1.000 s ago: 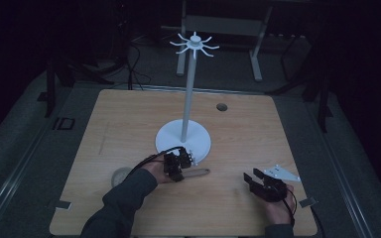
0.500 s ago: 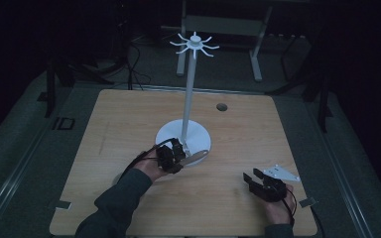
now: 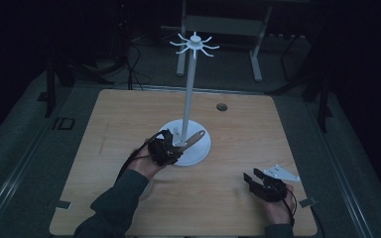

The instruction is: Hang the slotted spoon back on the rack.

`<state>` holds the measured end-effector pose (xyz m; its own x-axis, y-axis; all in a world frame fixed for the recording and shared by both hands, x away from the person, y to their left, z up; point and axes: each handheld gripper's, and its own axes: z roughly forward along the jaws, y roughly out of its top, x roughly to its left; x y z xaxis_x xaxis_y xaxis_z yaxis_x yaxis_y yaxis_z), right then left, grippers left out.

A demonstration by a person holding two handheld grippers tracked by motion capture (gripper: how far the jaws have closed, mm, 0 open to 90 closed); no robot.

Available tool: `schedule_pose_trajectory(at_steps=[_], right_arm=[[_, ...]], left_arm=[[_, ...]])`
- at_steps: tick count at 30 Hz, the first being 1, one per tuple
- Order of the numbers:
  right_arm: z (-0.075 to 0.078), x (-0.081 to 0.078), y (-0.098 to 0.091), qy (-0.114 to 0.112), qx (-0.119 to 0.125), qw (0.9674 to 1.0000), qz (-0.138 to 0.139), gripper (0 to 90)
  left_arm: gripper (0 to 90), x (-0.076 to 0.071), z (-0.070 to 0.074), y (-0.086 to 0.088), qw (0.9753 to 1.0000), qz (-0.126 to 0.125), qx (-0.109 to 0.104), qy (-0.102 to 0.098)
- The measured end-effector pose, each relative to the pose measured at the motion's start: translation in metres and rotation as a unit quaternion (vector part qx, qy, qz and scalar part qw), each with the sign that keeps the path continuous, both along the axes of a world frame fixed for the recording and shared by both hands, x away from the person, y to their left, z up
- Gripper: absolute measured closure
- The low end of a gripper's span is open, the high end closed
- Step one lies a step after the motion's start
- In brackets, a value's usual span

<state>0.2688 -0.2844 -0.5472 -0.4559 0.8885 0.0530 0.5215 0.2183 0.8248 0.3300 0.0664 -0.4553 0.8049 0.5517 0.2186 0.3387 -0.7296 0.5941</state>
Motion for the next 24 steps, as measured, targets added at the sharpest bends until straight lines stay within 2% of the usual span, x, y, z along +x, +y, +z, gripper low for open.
schedule_pose_trajectory(at_steps=[9,13,17,21,24], right_arm=[[0.0,0.0,-0.001,0.0,0.001,1.0,-0.001,51.6],[-0.001,0.0,-0.001,0.001,0.002,1.0,-0.001,51.7],[-0.001,0.0,-0.001,0.003,0.001,1.0,-0.001,51.9],[-0.002,0.001,-0.001,0.003,0.001,1.0,-0.001,51.9],[-0.002,0.001,0.0,0.003,-0.001,1.0,0.0,51.9]], left_arm=[[74.0,-0.004,0.012,0.008,0.9985,0.032,-0.03,-0.033],[74.1,-0.004,0.015,0.01,0.9975,0.042,-0.04,-0.041],[74.1,-0.005,0.019,0.012,0.9954,0.058,-0.052,-0.056],[74.1,-0.008,0.022,0.012,0.9938,0.063,-0.056,-0.072],[74.1,-0.011,0.029,0.012,0.9912,0.071,-0.066,-0.091]])
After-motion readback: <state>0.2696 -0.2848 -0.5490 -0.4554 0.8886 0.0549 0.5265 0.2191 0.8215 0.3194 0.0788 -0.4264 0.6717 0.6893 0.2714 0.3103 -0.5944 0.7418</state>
